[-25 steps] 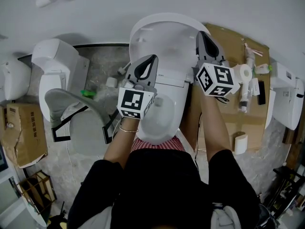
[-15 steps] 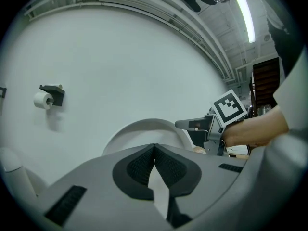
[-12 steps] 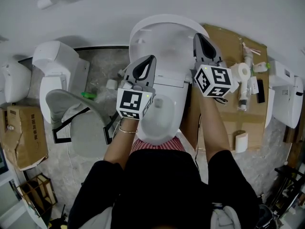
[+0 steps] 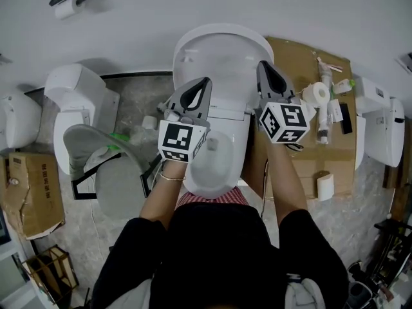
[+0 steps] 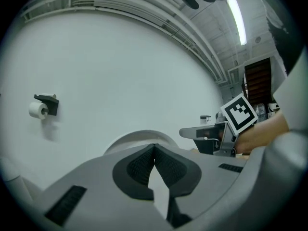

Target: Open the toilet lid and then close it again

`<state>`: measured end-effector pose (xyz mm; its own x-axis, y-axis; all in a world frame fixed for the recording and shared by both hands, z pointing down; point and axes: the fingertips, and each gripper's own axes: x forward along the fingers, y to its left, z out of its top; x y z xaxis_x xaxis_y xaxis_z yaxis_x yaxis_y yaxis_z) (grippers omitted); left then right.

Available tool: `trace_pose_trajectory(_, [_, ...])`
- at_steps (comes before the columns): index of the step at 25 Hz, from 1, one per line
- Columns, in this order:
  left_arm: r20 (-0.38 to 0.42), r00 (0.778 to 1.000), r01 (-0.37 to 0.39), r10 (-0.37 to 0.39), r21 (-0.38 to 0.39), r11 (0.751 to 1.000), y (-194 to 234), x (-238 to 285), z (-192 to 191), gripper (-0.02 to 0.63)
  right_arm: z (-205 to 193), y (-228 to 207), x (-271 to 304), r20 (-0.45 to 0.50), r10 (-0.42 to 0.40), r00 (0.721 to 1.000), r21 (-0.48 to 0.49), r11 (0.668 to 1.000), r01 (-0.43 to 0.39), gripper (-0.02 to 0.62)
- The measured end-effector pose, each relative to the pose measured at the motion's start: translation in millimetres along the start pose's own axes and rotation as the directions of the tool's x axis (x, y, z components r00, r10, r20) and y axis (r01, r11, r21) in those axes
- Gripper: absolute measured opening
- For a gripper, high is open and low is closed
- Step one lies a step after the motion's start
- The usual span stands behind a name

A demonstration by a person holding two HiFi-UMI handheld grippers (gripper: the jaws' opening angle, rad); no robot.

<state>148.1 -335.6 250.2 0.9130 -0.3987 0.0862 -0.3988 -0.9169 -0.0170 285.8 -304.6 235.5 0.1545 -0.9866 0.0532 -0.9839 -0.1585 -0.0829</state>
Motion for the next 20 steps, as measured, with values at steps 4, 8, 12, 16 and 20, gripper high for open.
trace_pose_trajectory(4, [0.02, 1.0, 0.015, -0.015, 0.019, 1.0, -6.5, -4.0, 16.3, 0.003, 4.3, 5.3, -20.0, 0.006, -0.011, 1.0, 0.007, 1.0, 0.011, 0.021])
trace_pose_trajectory(8, [0.031, 0.999, 0.033, -0.034, 0.034, 0.999, -17.1, -11.6, 25.7, 0.003, 11.3, 16.4, -38.0, 0.021, -0.009, 1.0, 0.011, 1.0, 0.008, 0.021])
trace_pose_trajectory(12, [0.038, 0.998, 0.055, -0.057, 0.042, 0.998, -29.4, -17.8, 32.2, 0.003, 14.4, 29.4, -57.0, 0.027, -0.001, 1.0, 0.015, 1.0, 0.001, 0.021])
trace_pose_trajectory(16, [0.052, 0.995, 0.078, -0.081, 0.06, 0.995, -40.6, -25.6, 41.9, 0.003, 15.6, 38.5, -73.8, 0.03, 0.001, 1.0, 0.016, 1.0, -0.001, 0.021])
trace_pose_trajectory(20, [0.048, 0.994, 0.092, -0.096, 0.068, 0.993, -53.0, -32.6, 45.9, 0.003, 20.4, 44.7, -93.4, 0.045, 0.001, 0.999, 0.016, 1.0, -0.002, 0.021])
